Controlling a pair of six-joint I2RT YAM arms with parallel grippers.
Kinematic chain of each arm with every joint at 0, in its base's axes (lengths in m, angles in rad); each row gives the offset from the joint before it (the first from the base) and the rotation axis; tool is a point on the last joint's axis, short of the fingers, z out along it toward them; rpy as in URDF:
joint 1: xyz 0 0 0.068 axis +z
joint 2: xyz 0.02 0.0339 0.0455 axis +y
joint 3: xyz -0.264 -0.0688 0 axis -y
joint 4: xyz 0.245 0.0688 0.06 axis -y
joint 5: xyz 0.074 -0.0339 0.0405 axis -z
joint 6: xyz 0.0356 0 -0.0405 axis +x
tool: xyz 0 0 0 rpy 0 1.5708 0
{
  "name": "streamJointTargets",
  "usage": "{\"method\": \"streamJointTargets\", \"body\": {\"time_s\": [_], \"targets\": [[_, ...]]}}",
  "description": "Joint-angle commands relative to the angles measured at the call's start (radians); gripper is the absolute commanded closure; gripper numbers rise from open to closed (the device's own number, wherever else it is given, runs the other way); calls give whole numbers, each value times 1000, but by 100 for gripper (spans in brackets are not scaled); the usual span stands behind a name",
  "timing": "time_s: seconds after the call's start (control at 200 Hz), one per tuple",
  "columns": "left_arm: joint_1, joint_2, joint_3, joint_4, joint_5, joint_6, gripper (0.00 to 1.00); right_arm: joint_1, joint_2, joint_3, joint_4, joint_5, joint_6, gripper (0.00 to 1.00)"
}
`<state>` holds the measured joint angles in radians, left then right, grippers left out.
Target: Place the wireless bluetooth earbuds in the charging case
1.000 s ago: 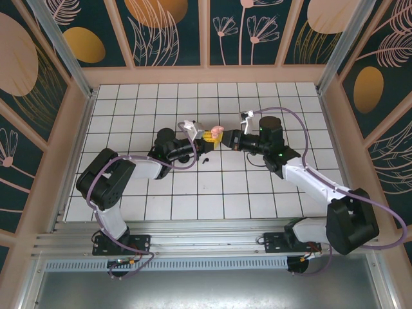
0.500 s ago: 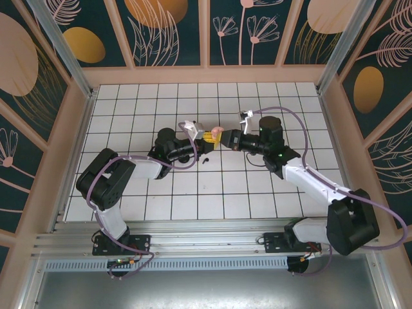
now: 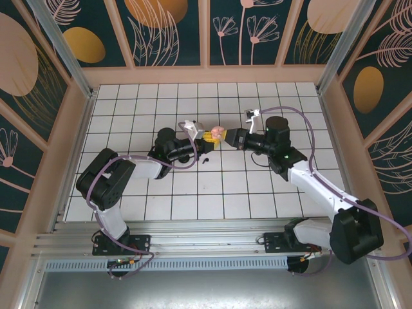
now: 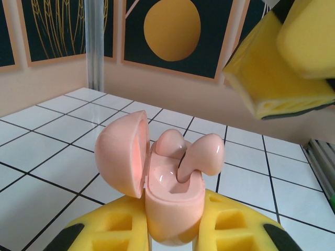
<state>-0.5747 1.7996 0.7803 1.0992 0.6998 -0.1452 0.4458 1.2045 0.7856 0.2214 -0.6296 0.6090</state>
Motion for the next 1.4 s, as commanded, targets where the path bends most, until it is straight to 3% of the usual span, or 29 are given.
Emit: {"method": "streamJointTargets", "body": {"time_s": [0.0,1.391], "targets": [[-2,-31,21,42,26,15,96,-7,20,-14,35,-10,7,74],[-2,-39,37,30,29,16,96,24,88,-30,160,-42,60,85]]}}
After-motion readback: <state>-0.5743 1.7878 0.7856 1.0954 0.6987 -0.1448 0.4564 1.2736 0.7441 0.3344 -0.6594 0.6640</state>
